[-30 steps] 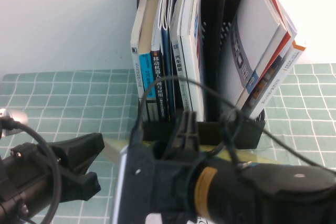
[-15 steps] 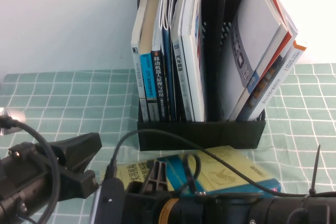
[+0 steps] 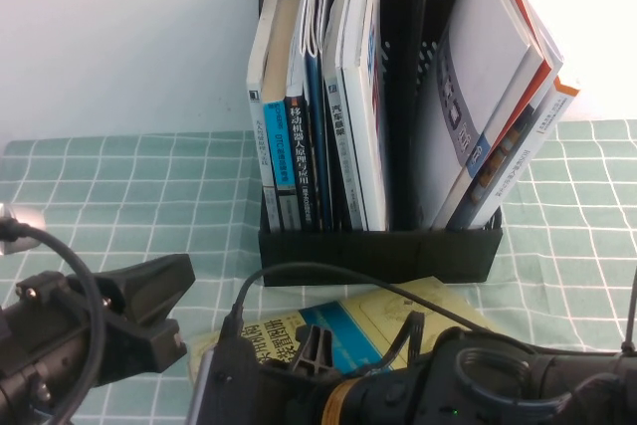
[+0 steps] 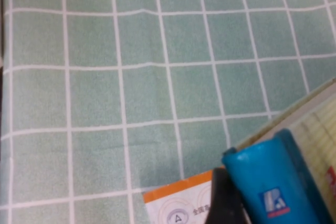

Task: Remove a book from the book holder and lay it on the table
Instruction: Place the picked book on the book

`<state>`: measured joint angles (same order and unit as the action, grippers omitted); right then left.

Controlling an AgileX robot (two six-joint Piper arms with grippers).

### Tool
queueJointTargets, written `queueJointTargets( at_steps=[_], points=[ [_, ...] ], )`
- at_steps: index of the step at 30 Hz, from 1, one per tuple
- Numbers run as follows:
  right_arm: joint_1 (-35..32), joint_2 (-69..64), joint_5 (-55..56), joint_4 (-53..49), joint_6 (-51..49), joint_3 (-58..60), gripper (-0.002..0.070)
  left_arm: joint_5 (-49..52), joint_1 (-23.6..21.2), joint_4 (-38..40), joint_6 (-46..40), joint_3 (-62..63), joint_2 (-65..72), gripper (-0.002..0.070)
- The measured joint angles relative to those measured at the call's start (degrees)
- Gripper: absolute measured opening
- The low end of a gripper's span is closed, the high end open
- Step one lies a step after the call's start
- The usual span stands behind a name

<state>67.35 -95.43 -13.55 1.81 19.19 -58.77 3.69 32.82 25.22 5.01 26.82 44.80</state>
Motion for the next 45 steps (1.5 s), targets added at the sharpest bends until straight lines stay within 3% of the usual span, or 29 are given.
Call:
queueJointTargets(
  at_steps=[12,19,27,36,42,45],
  points=[
    [-2.33,0.23,-0.31,8.2,5.53,-1.06,0.0428,-0.34,0.0,2.17,0.0,0.0,-2.26,-0.0003],
    [-3.27,0.15,-5.04,20.63,16.14,-4.01,0.0431,-0.54,0.0,3.12,0.0,0.0,-5.13,-0.0003],
    [-3.37,0.15,-11.92,31.82,20.95,-7.88,0.0448,0.0,0.0,4.52,0.36,0.0,-6.6,-0.0003],
    [-2.91,-2.18,-15.98,32.97,20.39,-8.07,0.0527,0.09,0.0,3.22,0.25,0.0,-6.6,-0.0003],
    [-2.91,-3.06,-18.33,32.97,20.68,-8.07,0.0531,0.22,0.0,3.1,0.02,0.0,-6.6,-0.0003],
    [-2.91,-2.57,-22.36,32.58,24.08,-8.07,0.0487,0.22,0.0,3.0,0.02,0.0,-6.6,-0.0003]
  ],
)
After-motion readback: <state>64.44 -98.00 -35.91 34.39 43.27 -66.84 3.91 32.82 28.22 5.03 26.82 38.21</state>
